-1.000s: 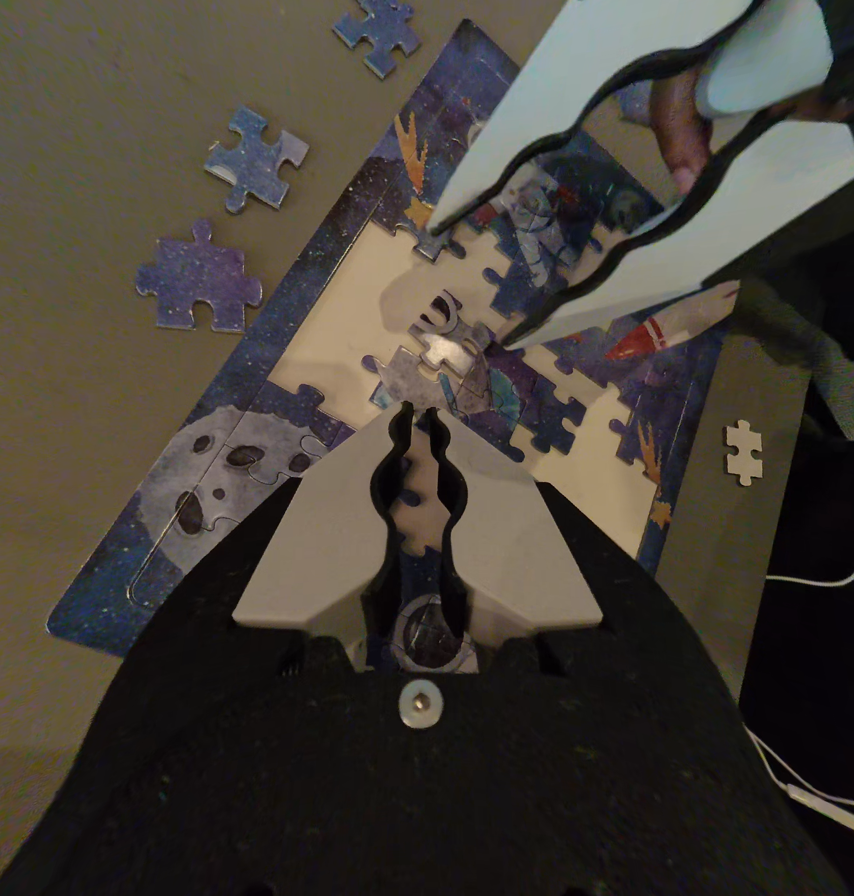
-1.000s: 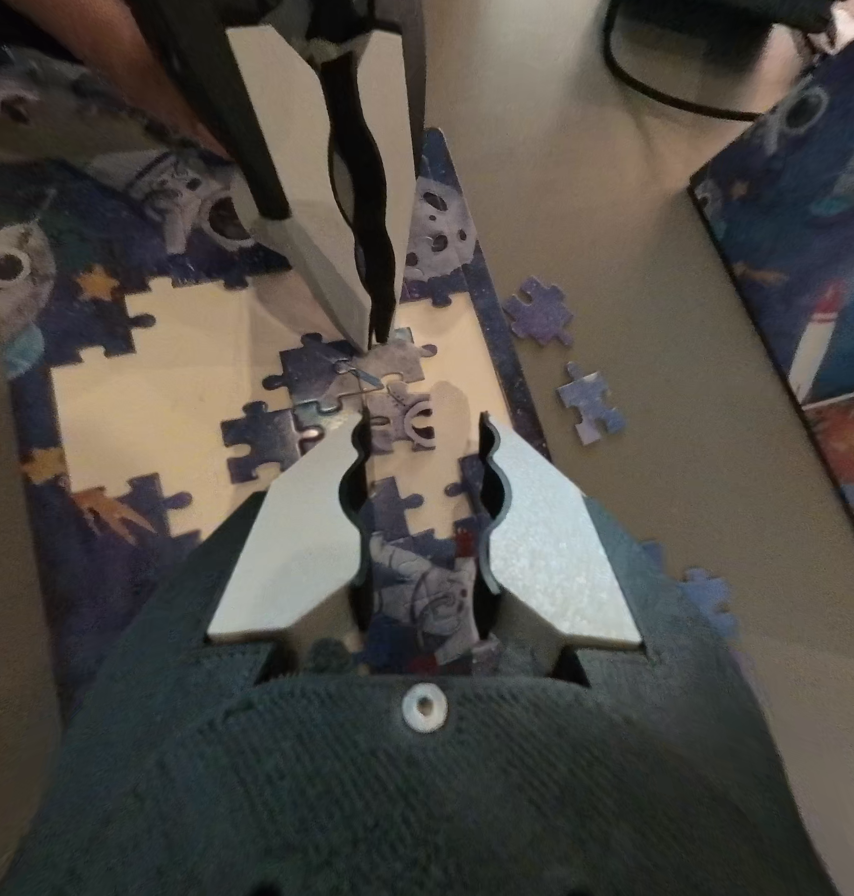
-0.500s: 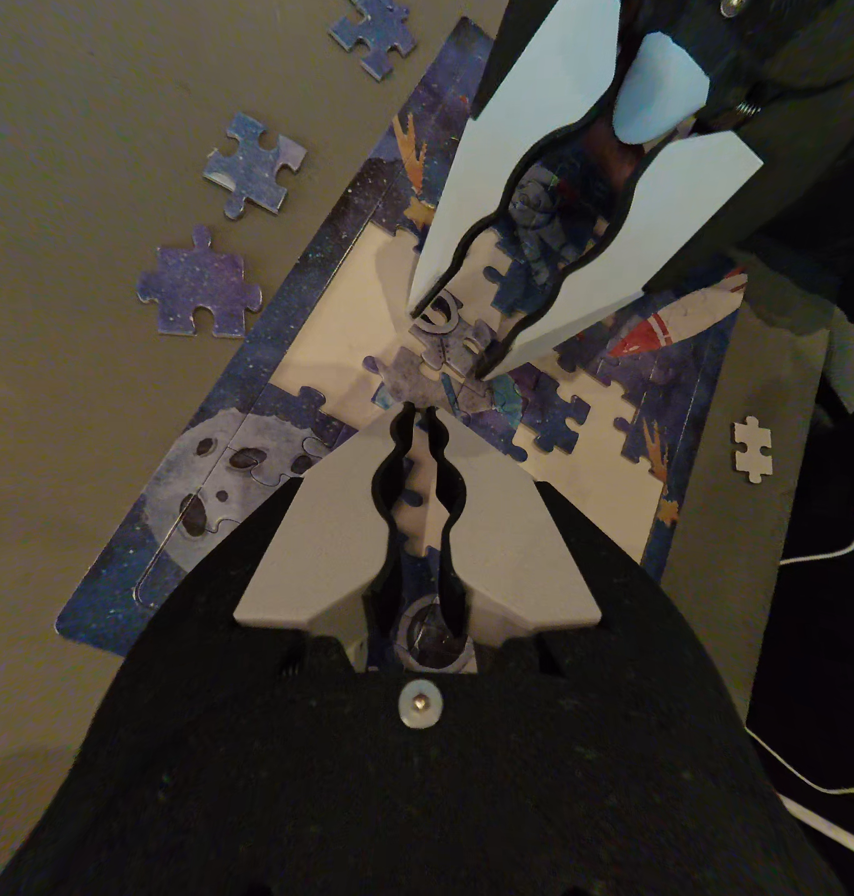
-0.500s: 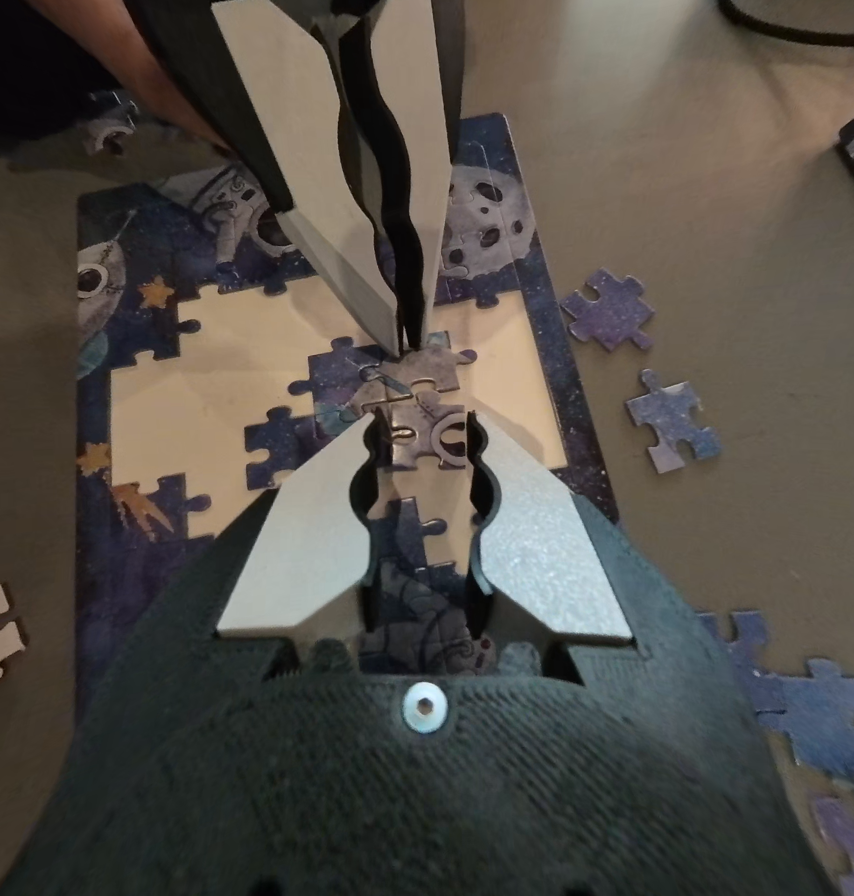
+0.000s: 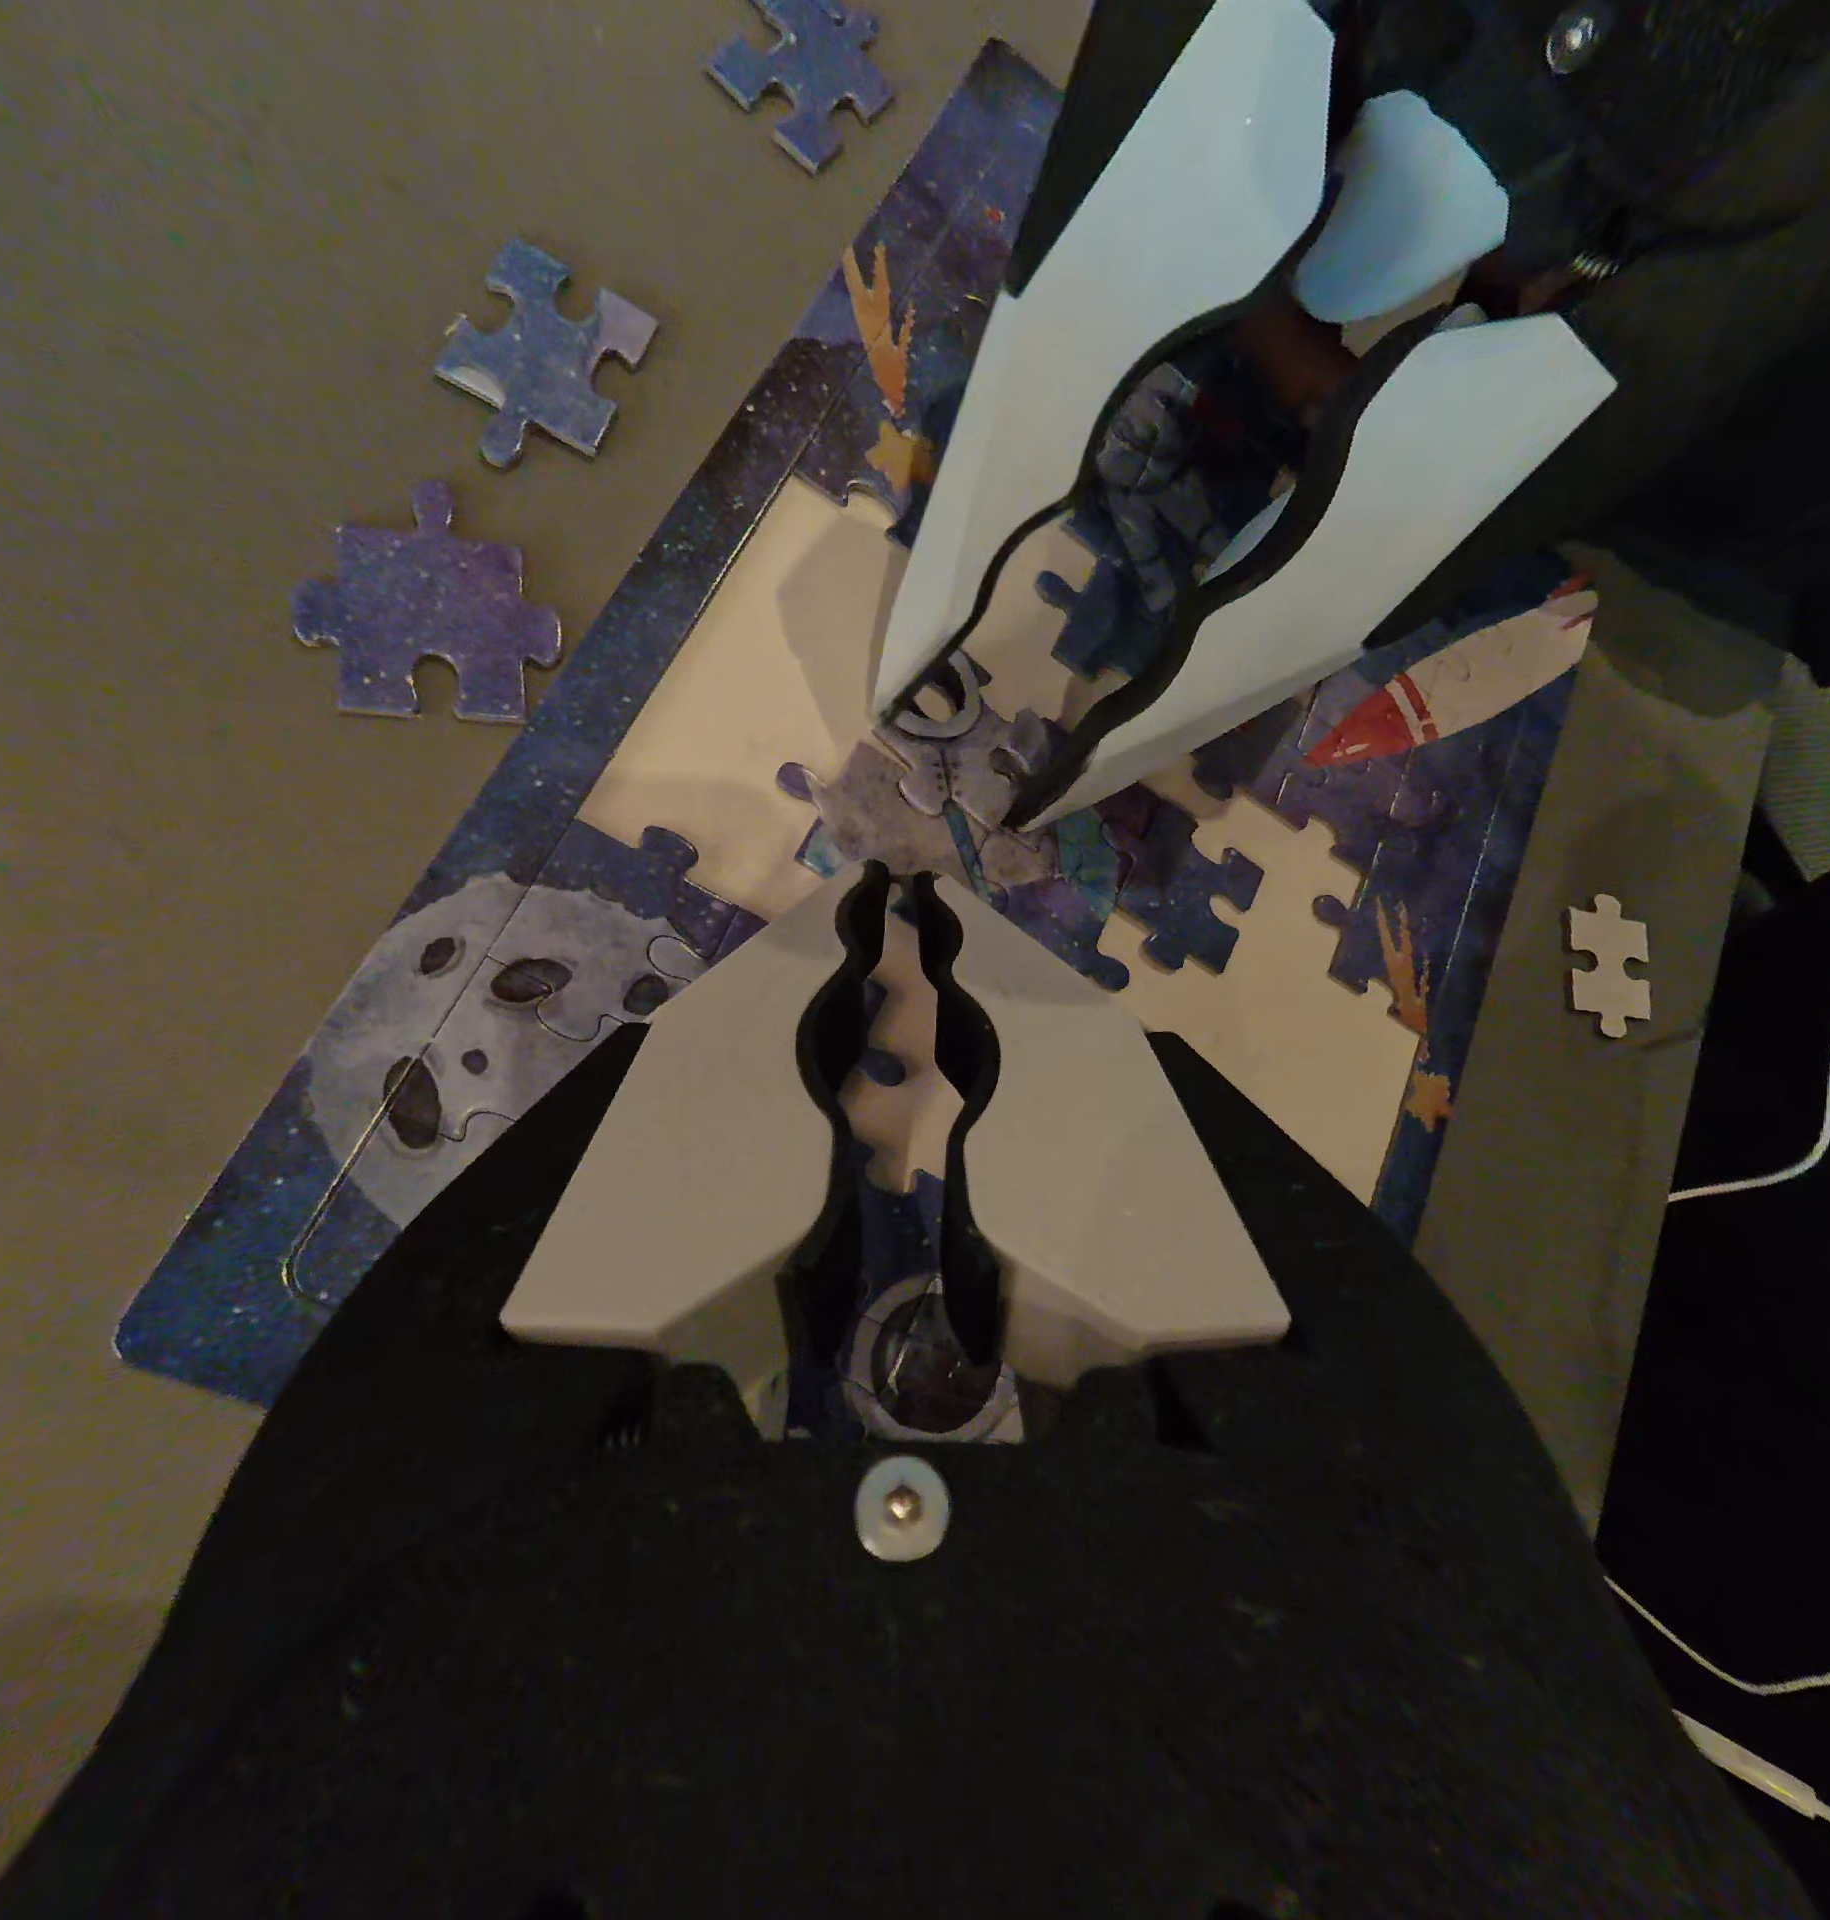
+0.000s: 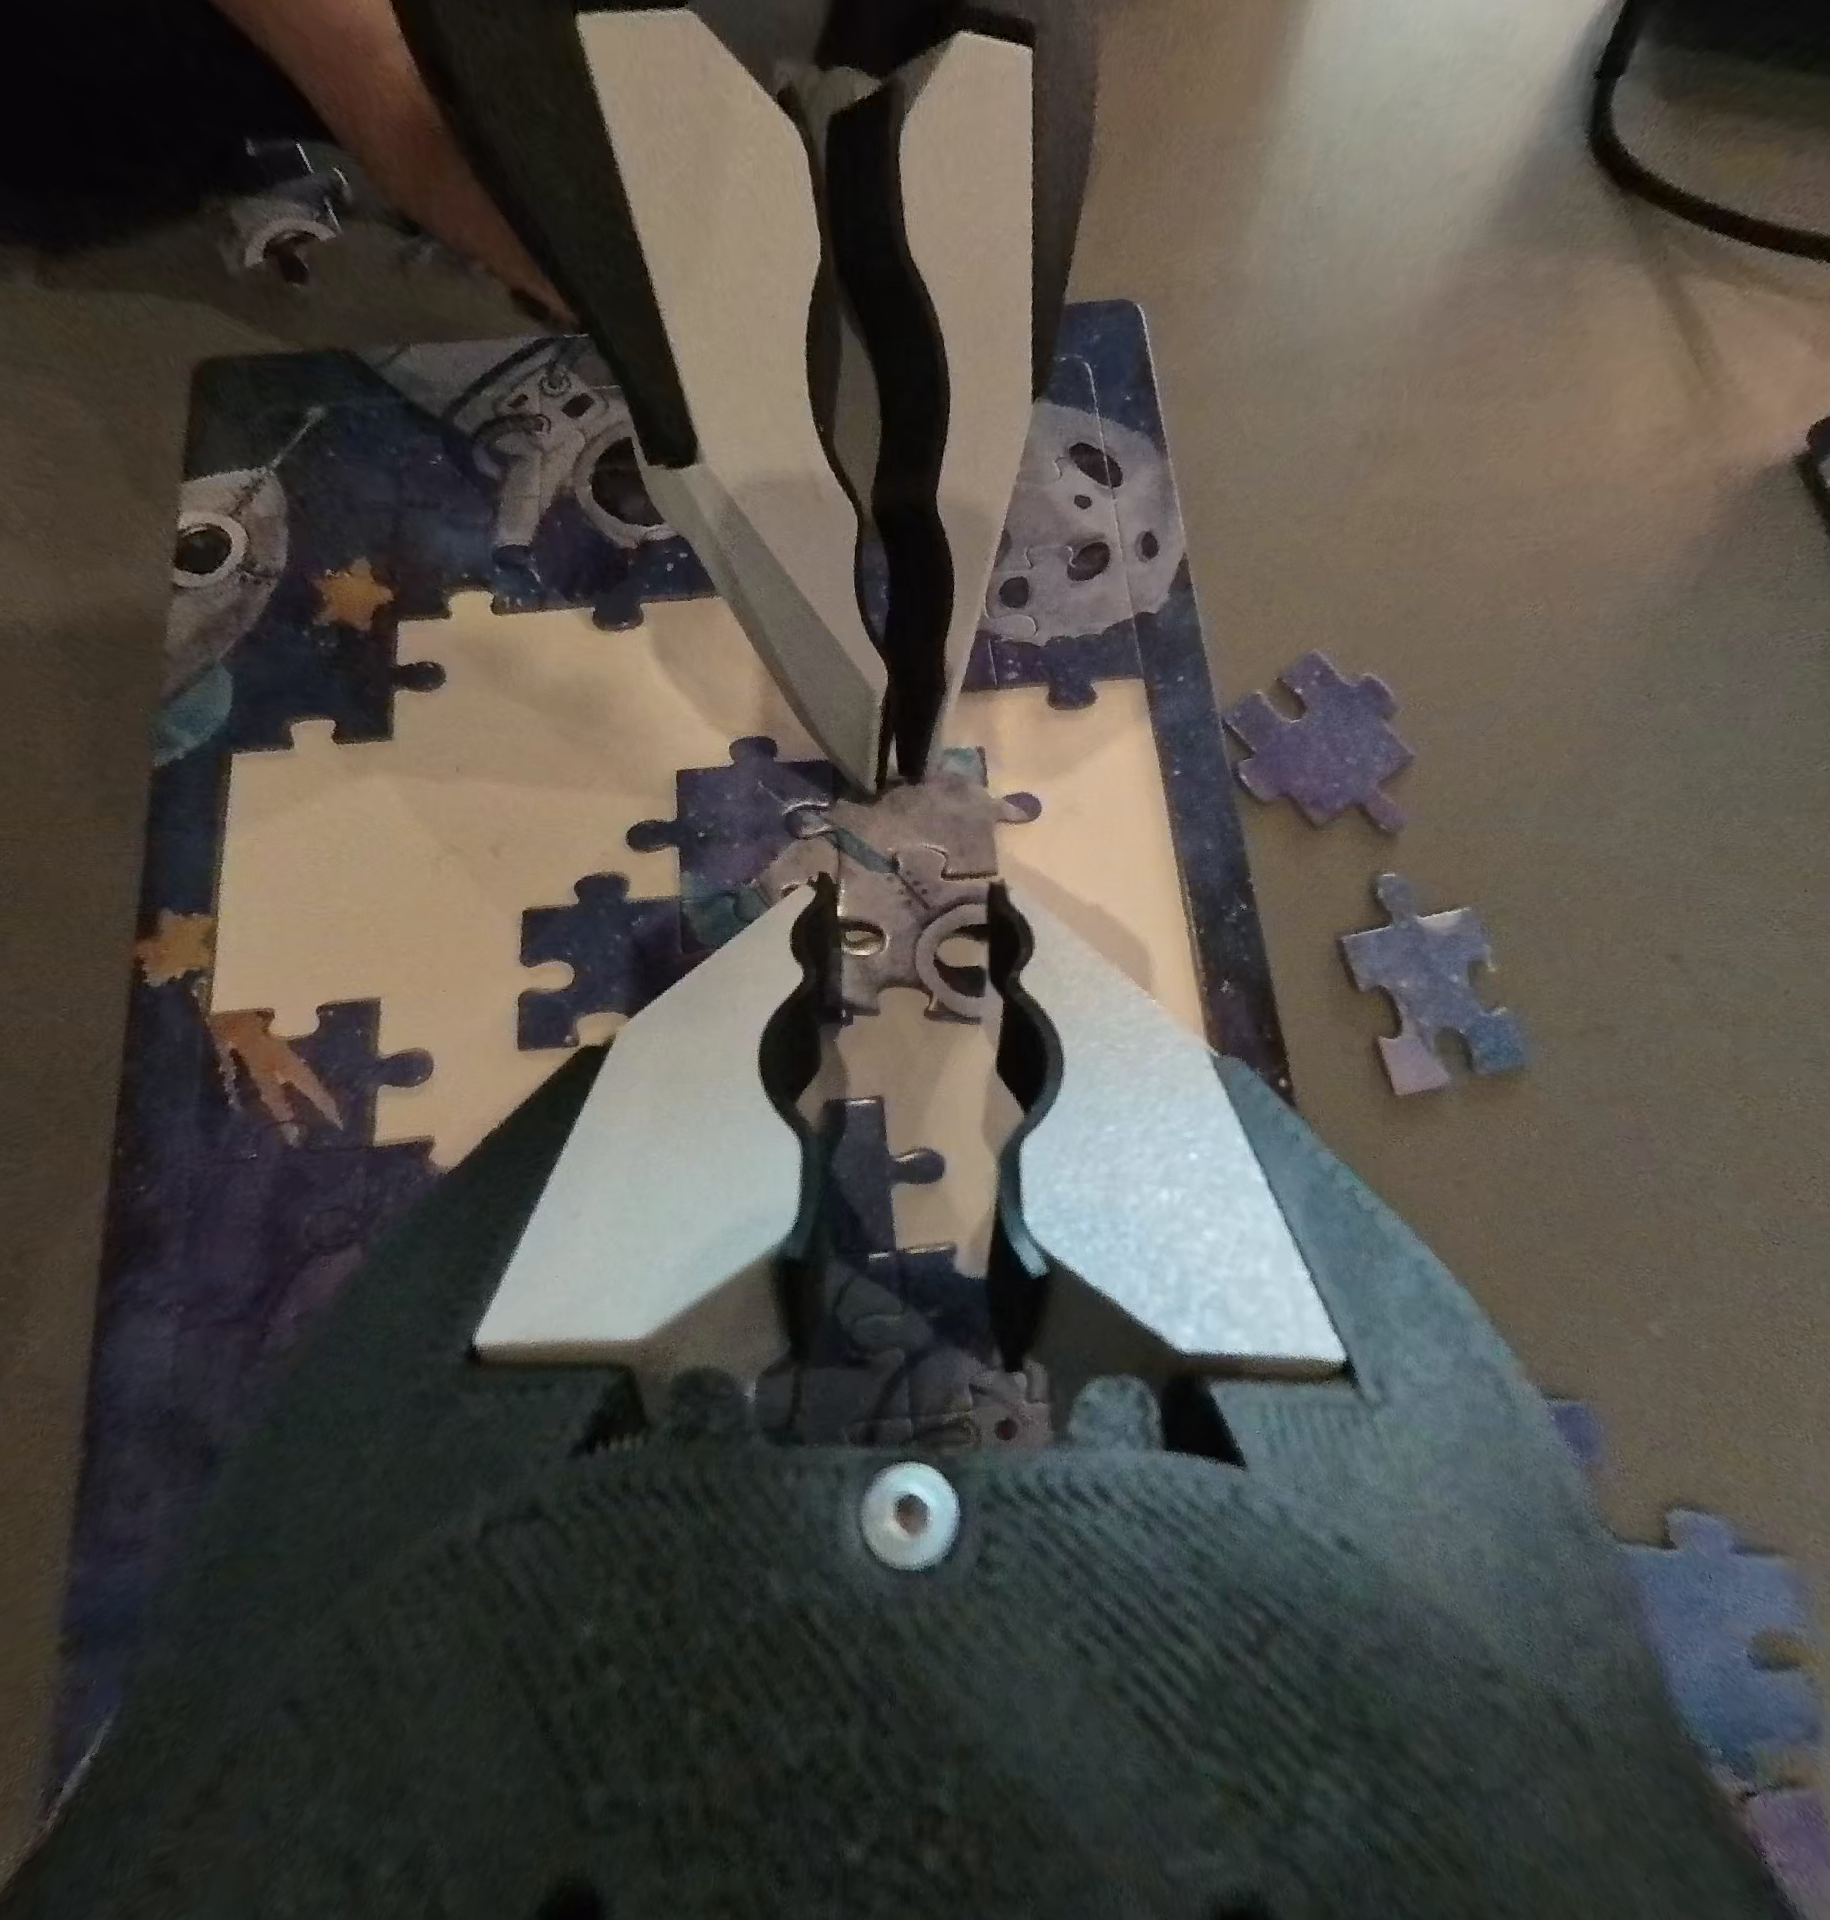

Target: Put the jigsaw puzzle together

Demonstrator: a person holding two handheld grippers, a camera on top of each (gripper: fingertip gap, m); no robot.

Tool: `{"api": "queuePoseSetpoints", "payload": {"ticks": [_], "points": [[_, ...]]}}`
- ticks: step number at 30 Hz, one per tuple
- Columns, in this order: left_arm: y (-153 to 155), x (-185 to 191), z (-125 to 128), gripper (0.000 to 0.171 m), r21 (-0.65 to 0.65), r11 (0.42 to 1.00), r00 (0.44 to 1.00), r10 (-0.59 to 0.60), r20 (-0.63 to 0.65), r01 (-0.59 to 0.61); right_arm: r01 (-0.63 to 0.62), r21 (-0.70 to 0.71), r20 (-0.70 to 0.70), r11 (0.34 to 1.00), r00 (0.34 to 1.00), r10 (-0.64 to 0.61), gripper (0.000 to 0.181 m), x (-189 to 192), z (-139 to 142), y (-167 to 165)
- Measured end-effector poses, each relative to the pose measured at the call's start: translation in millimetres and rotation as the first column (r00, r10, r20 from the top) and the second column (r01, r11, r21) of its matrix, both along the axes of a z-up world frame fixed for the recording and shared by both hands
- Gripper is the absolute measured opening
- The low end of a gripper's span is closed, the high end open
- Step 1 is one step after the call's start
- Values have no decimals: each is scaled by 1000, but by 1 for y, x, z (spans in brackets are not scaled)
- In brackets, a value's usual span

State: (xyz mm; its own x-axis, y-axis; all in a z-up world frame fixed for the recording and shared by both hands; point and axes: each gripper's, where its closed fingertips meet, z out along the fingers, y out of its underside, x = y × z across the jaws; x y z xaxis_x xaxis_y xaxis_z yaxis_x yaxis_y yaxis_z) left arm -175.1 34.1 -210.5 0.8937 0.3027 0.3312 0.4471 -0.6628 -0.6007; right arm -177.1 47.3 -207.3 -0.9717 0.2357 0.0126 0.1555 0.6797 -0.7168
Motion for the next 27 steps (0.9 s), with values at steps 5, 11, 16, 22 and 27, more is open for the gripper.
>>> {"api": "queuePoseSetpoints", "payload": {"ticks": [5, 11, 16, 22, 27], "points": [[0, 0, 0, 3, 0, 1000, 1000, 0, -1, 0, -7, -12, 8, 1000, 1000, 7, 31, -1, 0, 0], [0, 0, 0, 3, 1, 1000, 1000, -1, 1, 1, 31, 19, 28, 999, 999, -31, 38, -1, -1, 5], [0, 0, 0, 3, 0, 1000, 1000, -2, -4, 2, 43, 11, 64, 999, 997, -43, 34, -1, -2, 6], [0, 0, 0, 3, 2, 1000, 1000, -1, 1, 1, 55, 16, 69, 998, 996, -56, 32, -2, -1, 11], [0, 0, 0, 3, 3, 1000, 1000, -1, 1, 1, 59, 20, 62, 998, 996, -60, 31, -2, -1, 12]]}}
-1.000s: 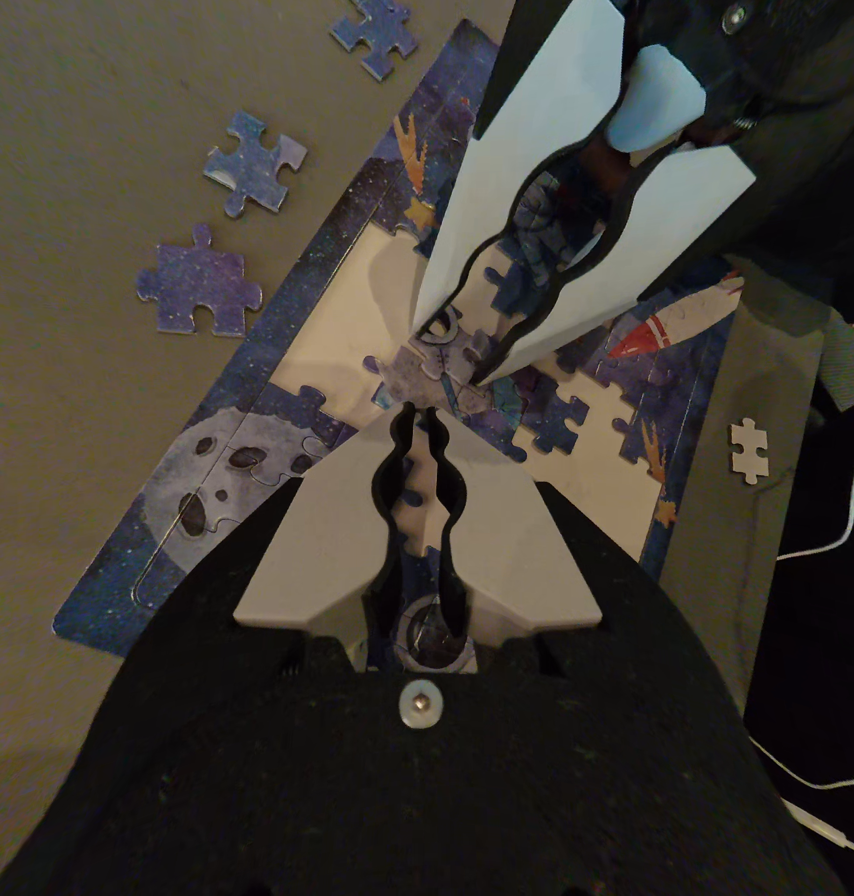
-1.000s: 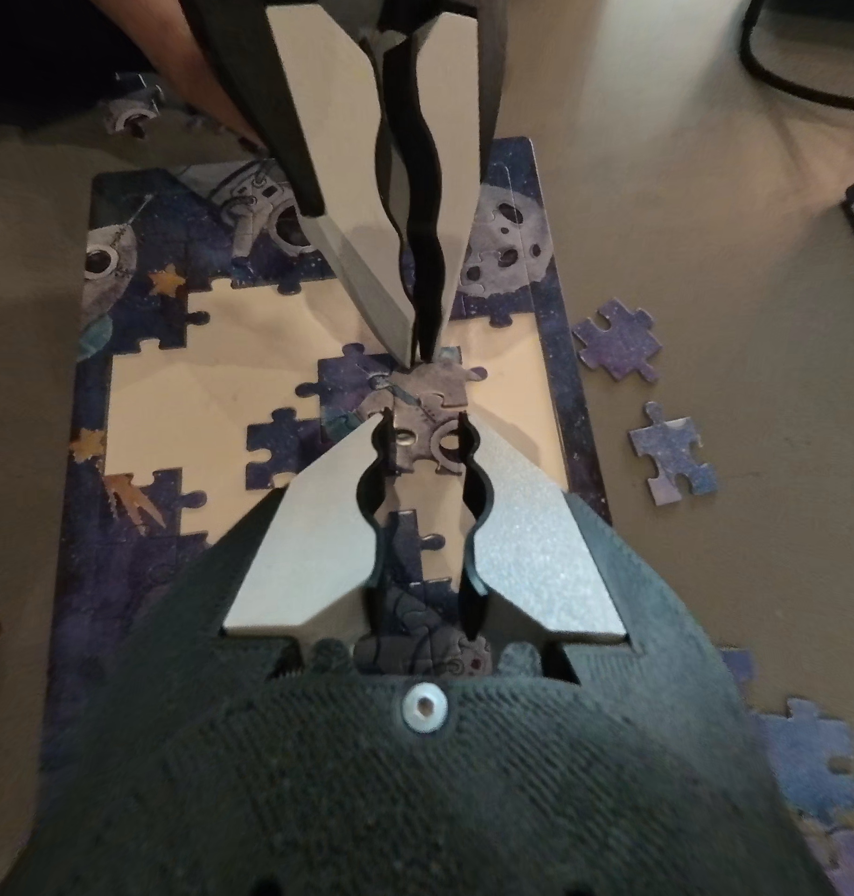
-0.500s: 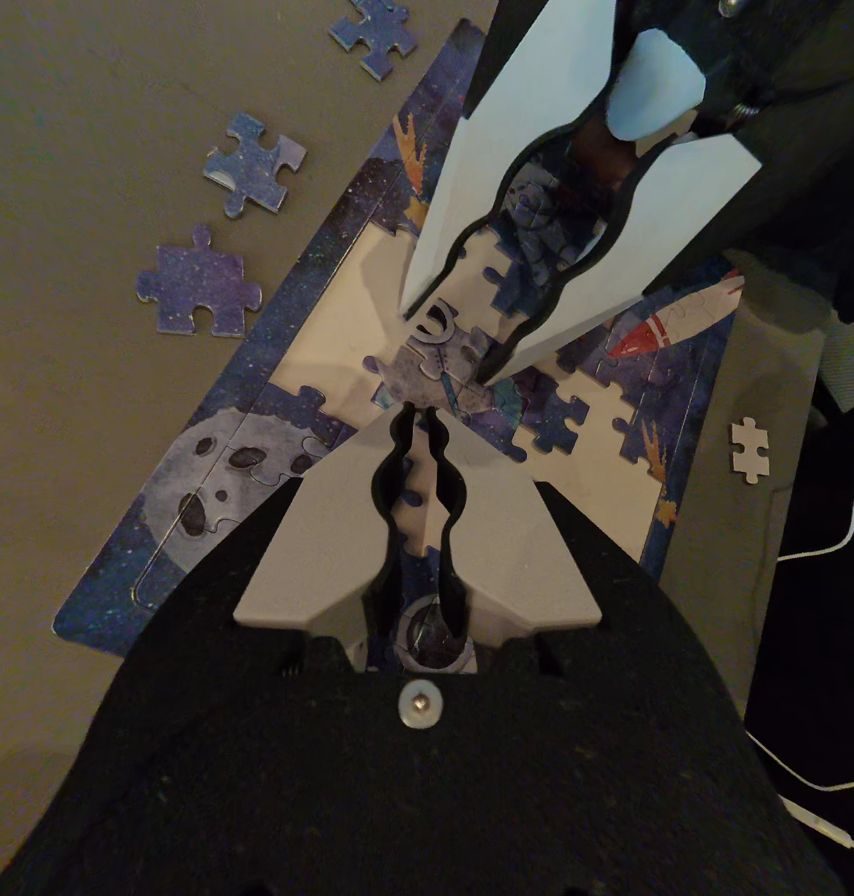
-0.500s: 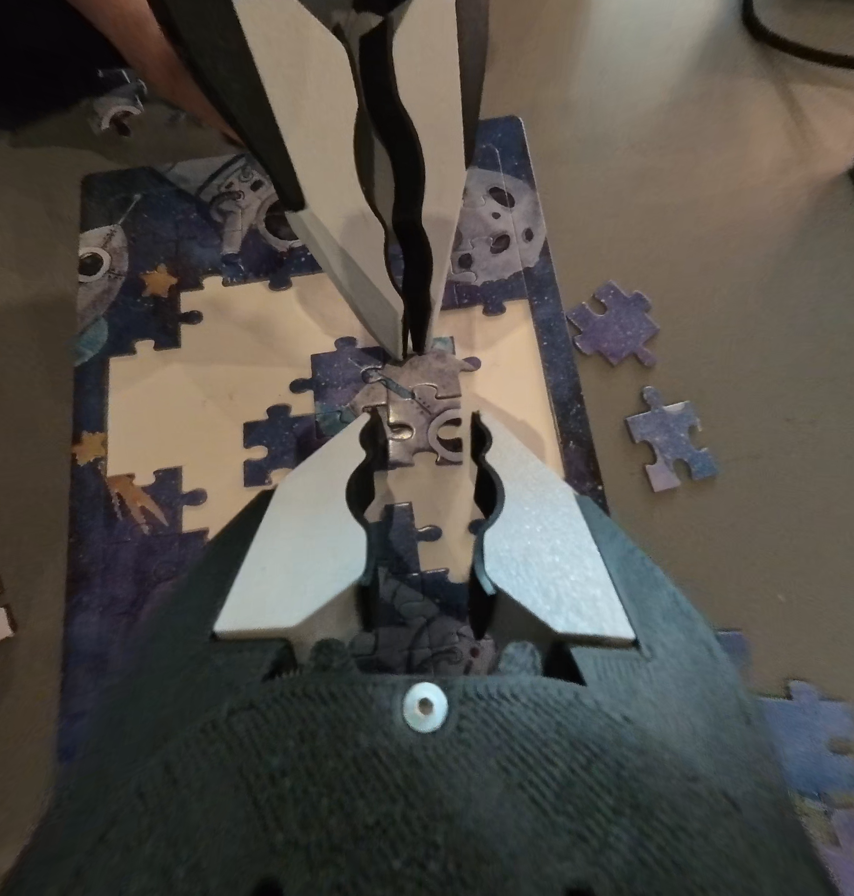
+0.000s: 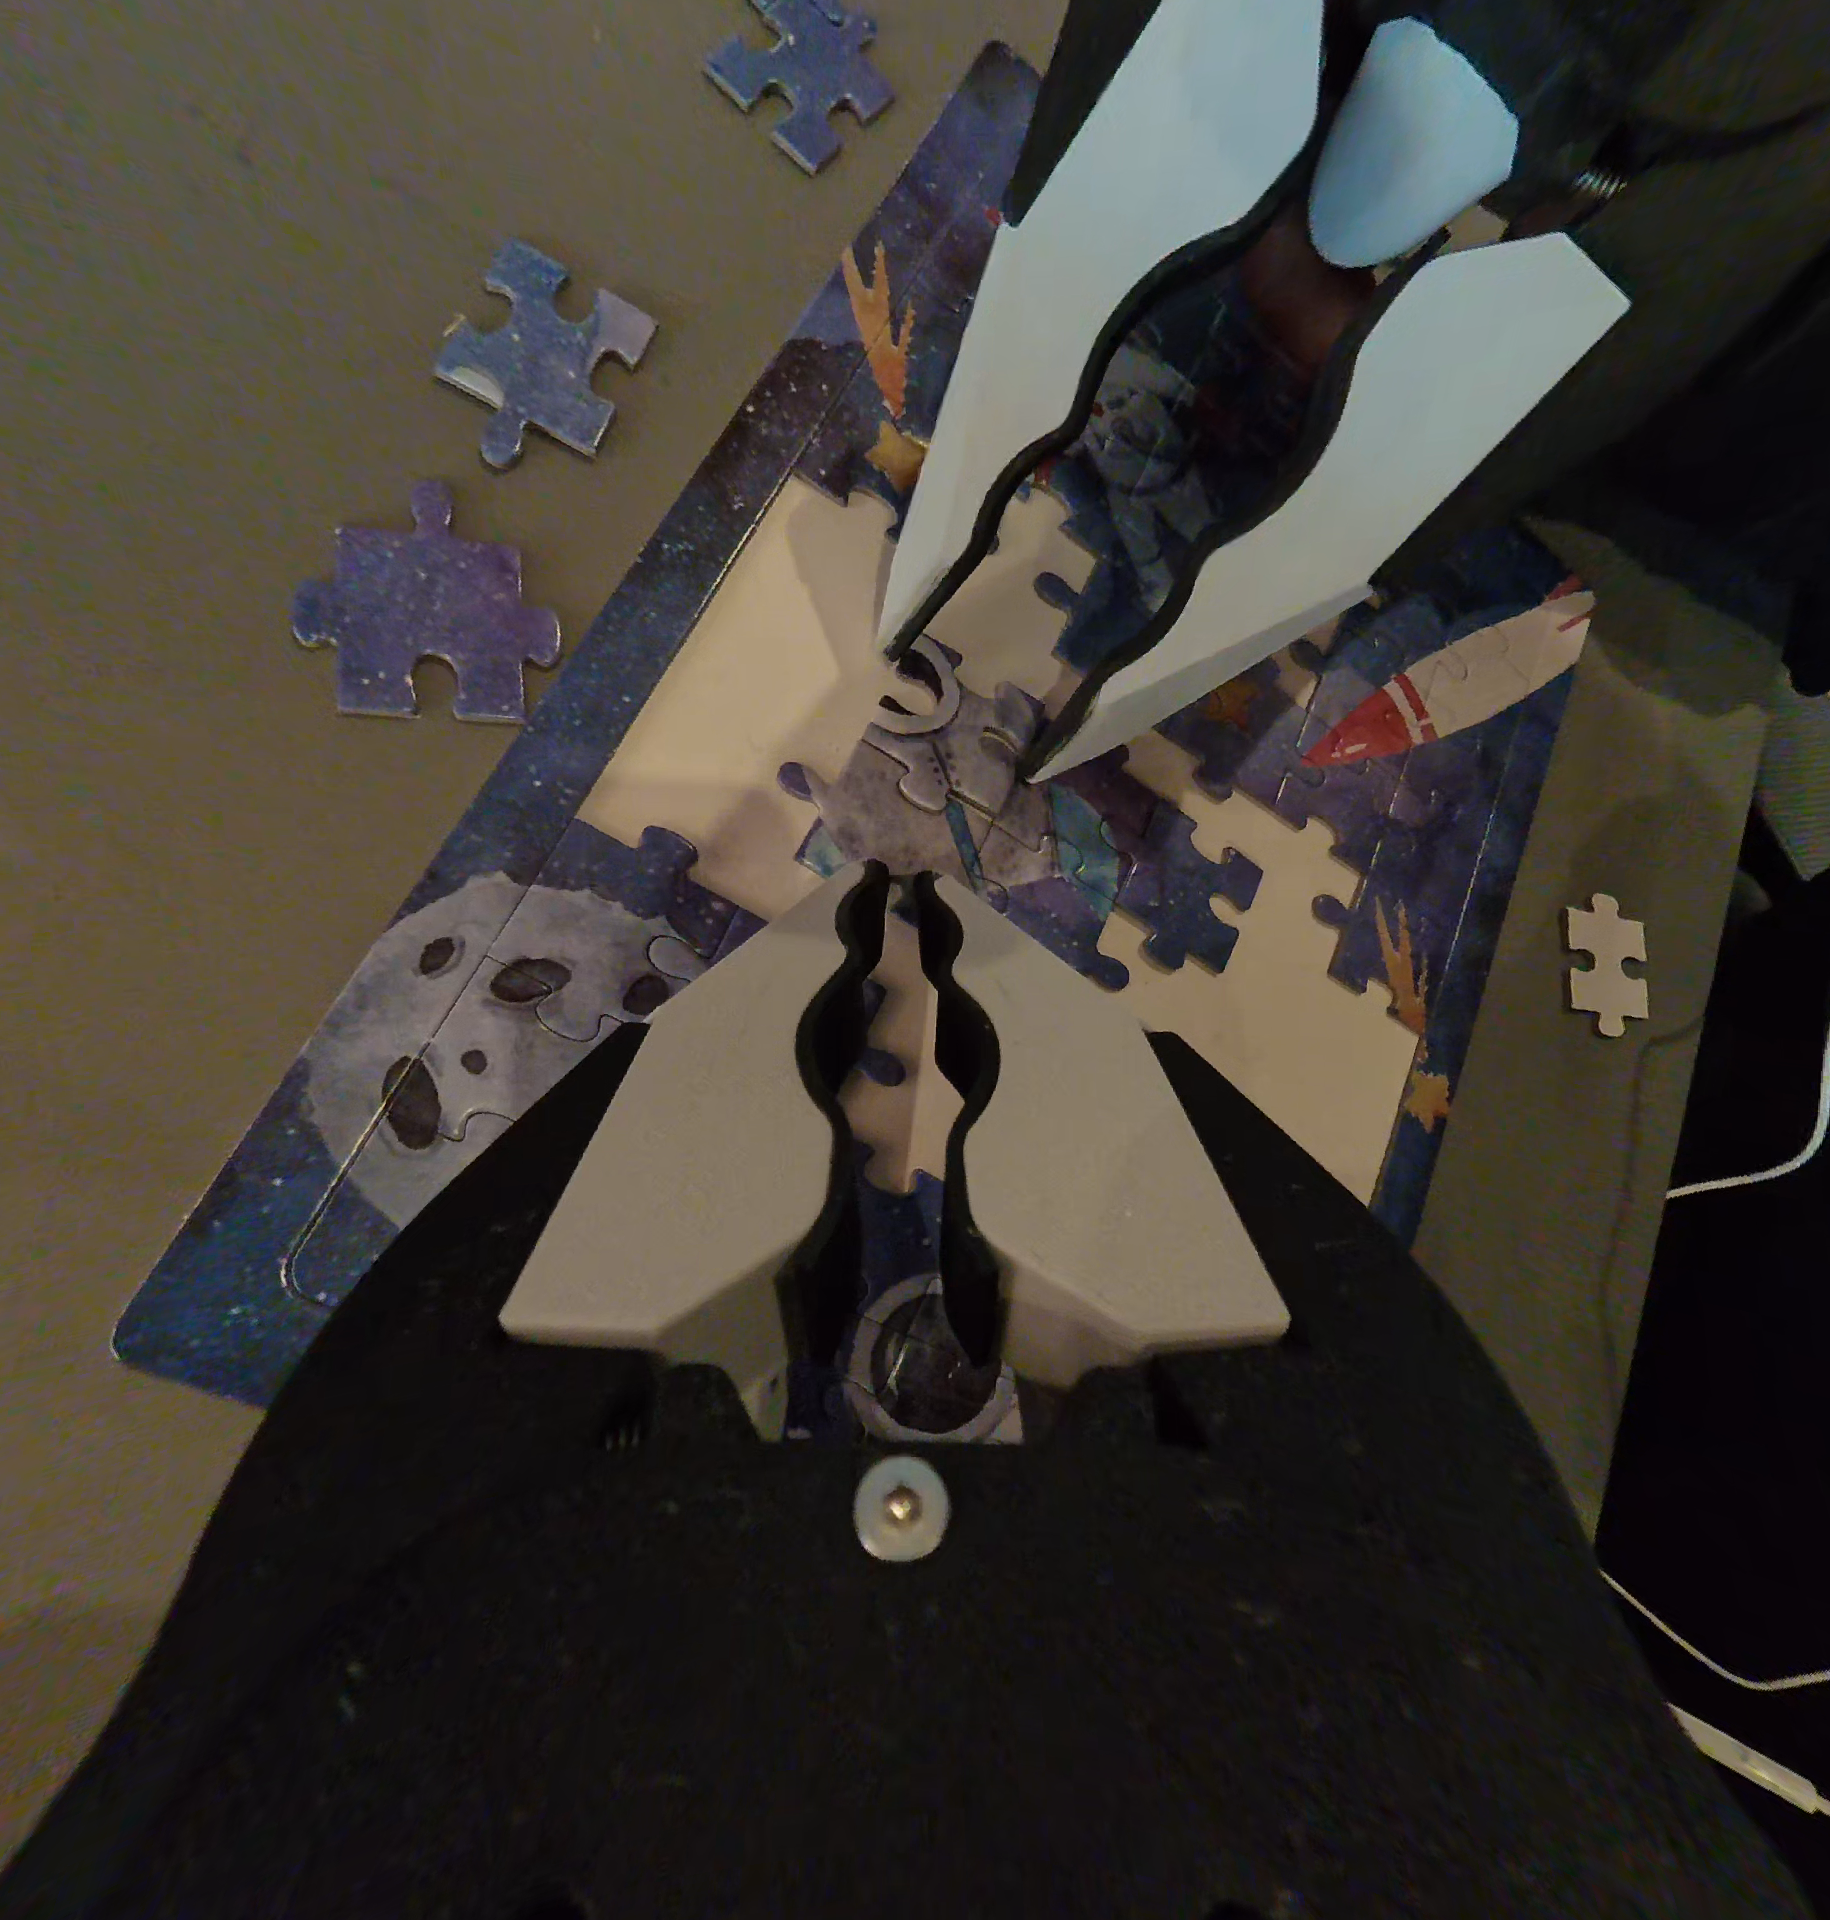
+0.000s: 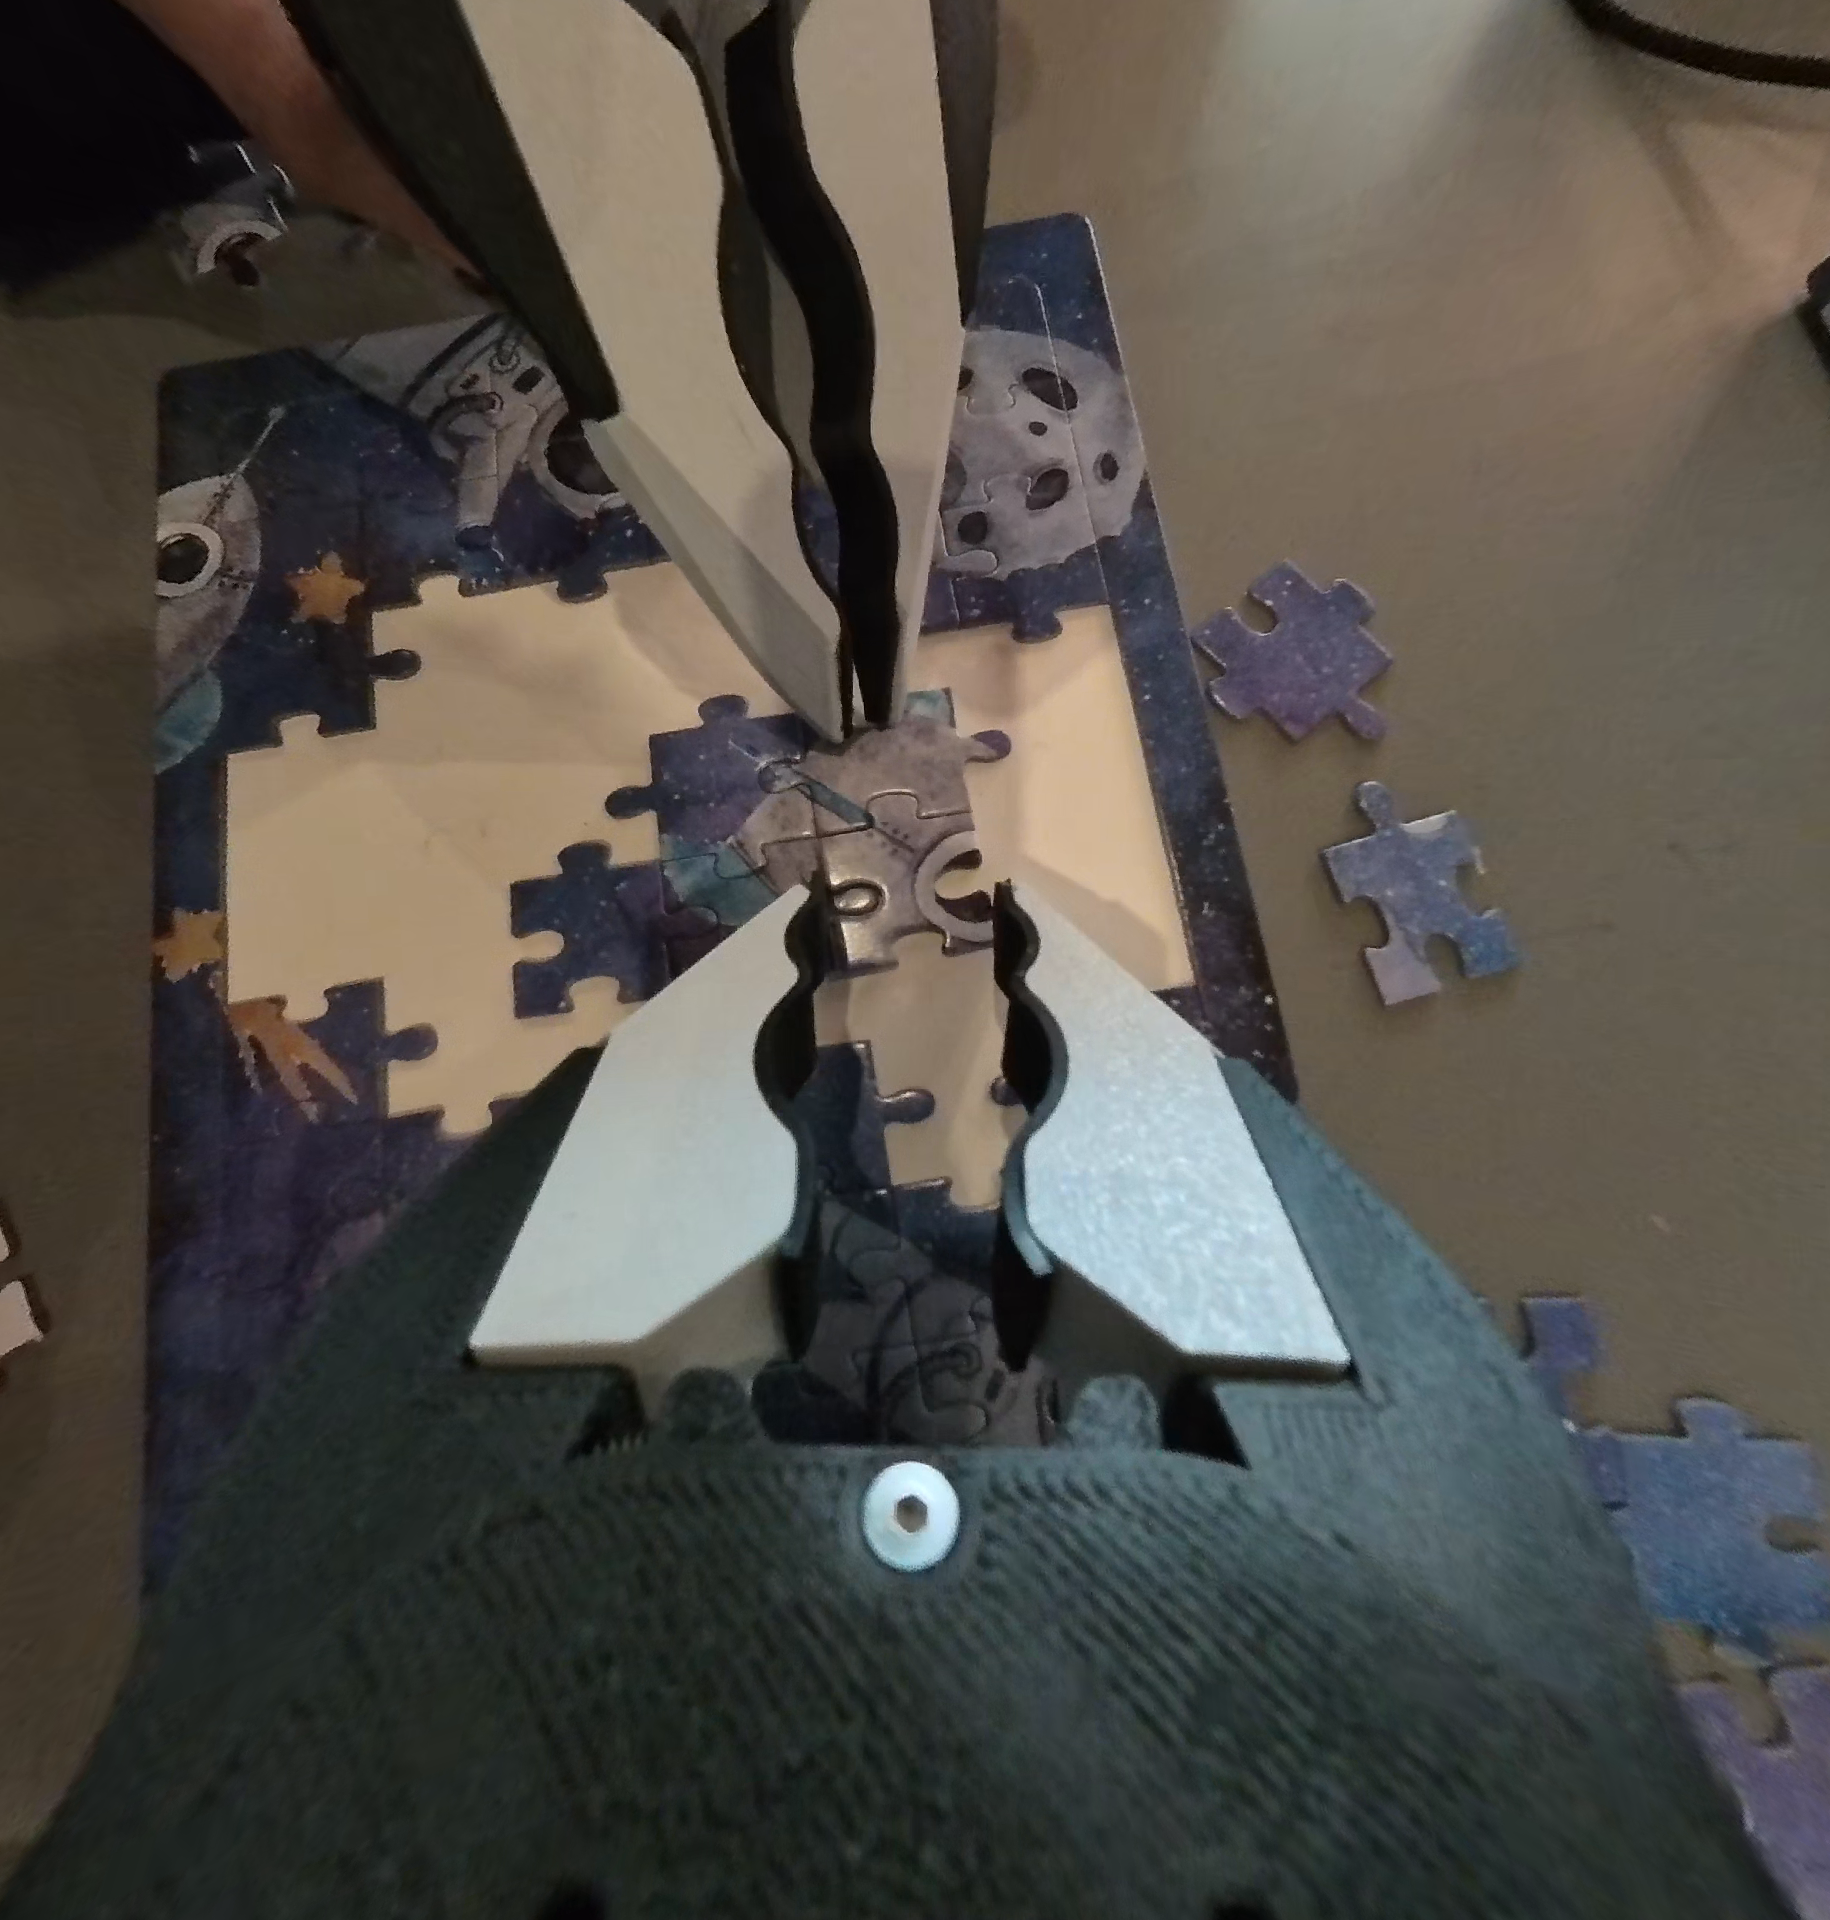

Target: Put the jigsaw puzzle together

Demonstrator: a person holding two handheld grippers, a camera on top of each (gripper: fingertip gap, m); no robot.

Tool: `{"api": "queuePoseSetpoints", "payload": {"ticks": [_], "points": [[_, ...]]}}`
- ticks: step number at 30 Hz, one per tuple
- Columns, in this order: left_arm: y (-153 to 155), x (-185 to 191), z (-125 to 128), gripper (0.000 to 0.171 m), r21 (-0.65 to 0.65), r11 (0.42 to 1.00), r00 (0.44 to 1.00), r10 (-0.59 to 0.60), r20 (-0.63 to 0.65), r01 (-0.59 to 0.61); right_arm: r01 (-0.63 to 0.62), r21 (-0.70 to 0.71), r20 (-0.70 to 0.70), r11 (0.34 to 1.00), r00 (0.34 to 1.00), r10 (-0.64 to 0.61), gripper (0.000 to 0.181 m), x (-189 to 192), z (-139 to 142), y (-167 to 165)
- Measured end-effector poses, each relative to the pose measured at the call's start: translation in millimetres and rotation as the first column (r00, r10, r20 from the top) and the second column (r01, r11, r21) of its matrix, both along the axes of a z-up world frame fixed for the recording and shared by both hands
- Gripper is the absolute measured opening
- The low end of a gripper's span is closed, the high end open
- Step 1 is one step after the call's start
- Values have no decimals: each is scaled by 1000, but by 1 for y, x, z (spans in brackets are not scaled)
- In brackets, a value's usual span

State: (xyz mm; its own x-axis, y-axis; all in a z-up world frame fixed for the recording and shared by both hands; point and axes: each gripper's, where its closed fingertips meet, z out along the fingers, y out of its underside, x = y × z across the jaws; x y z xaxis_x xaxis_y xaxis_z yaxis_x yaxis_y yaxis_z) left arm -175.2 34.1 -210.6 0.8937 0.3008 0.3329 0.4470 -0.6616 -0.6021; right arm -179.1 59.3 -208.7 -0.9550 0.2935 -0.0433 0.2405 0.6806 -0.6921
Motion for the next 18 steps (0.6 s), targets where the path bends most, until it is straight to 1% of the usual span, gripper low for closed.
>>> {"api": "queuePoseSetpoints", "payload": {"ticks": [12, 16, 18], "points": [[0, 0, 0, 3, 1, 1000, 1000, 1, 1, -1, -21, -2, -41, 1000, 999, 21, 28, 4, 3, -8], [0, 0, 0, 3, 0, 1000, 1000, 0, 0, 0, -60, -48, -38, 997, 998, 58, 25, 11, 8, -15], [0, 0, 0, 3, 0, 1000, 1000, 0, 0, 0, -66, -30, -14, 997, 998, 66, 25, 13, 3, -15]]}}
